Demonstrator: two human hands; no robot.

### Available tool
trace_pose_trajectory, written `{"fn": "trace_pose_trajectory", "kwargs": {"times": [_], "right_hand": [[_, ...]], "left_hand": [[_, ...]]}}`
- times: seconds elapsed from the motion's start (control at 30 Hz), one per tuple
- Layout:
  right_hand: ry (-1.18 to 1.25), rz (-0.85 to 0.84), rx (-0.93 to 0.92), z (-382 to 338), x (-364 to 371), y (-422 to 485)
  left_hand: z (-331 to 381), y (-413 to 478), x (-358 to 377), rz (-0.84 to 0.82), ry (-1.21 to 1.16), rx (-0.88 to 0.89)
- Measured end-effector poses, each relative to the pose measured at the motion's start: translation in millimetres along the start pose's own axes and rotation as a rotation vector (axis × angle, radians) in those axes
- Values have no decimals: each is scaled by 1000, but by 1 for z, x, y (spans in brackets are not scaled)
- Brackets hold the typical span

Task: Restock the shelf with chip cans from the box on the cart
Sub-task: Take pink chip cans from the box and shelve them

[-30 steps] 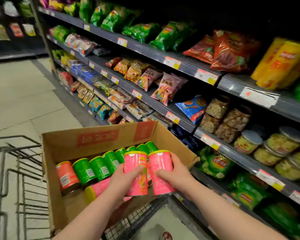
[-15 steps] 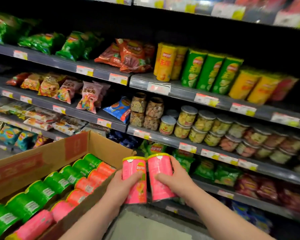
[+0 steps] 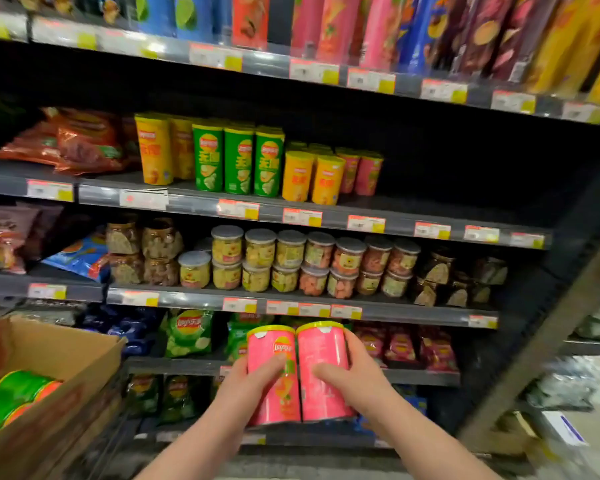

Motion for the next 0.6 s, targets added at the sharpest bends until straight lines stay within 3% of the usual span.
{"fn": "trace_pose_trajectory", "kwargs": {"times": [0.27, 0.6], "right_hand": [[28, 68, -41, 36, -103, -9], [92, 113, -106, 37, -150, 20]], "left_hand": [[-16, 2, 110, -60, 28, 9], [11, 24, 161, -109, 64, 73]]}}
Point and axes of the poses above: each hand's wrist, its own y-axis towards the middle knuckle, its own x-axis out of the palm, z = x × y, the point moved 7 cm from there along y, towards the middle knuckle, and after that the axes turned 10 degrees about -y, right-handed, at the moved point
